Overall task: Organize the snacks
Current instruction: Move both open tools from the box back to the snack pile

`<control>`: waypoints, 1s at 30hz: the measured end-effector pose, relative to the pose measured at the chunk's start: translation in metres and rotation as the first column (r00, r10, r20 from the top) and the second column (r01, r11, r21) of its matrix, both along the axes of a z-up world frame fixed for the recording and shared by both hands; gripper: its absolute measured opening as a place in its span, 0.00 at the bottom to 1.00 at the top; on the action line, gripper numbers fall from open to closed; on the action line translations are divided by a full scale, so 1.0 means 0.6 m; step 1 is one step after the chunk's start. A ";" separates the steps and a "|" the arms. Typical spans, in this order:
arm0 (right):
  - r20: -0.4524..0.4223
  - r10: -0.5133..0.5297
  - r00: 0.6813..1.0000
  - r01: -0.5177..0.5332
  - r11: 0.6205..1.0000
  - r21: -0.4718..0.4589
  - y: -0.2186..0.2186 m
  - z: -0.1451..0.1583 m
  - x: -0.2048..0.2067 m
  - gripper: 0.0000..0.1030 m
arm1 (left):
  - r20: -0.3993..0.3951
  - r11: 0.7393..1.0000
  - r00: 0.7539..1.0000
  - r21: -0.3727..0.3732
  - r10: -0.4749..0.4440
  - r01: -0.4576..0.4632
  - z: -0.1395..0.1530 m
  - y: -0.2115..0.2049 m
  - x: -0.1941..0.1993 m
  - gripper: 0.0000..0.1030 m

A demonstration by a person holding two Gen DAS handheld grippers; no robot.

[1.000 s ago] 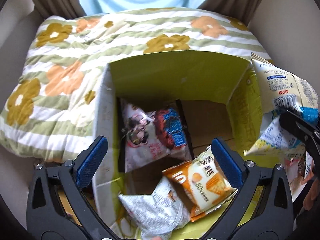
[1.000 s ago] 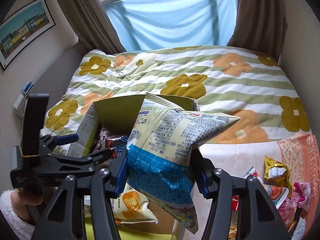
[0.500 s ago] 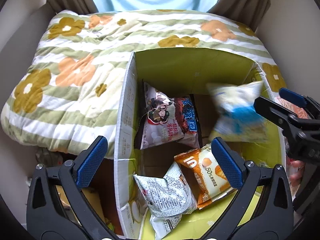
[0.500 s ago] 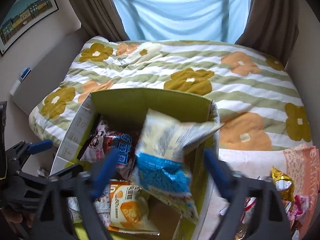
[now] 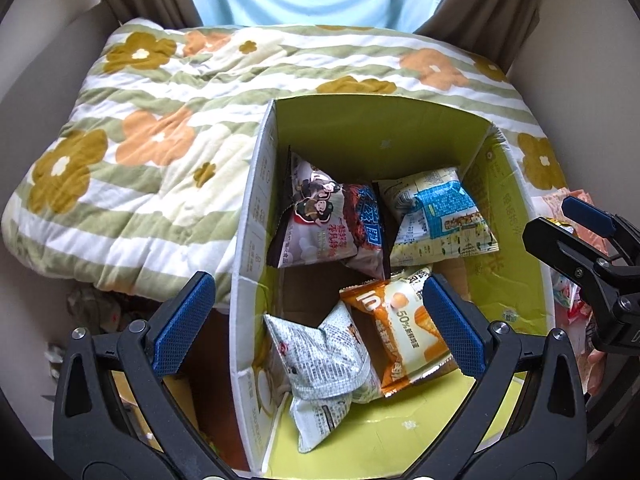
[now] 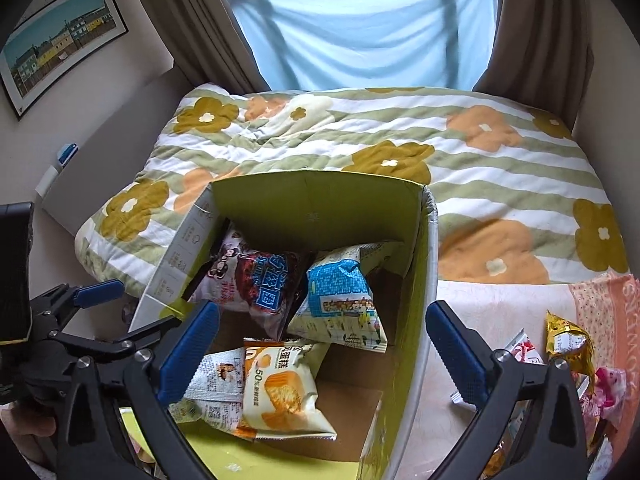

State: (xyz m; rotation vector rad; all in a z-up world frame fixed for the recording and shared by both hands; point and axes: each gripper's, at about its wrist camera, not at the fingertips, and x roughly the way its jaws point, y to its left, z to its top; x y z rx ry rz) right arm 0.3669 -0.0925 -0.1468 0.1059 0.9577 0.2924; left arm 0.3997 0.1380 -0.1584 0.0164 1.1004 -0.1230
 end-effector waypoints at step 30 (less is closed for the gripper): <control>0.117 -0.104 0.988 0.103 0.995 0.012 -0.247 0.098 -0.231 1.00 | 0.134 0.993 0.988 -0.086 -0.075 0.087 0.088 -0.248 -0.210 1.00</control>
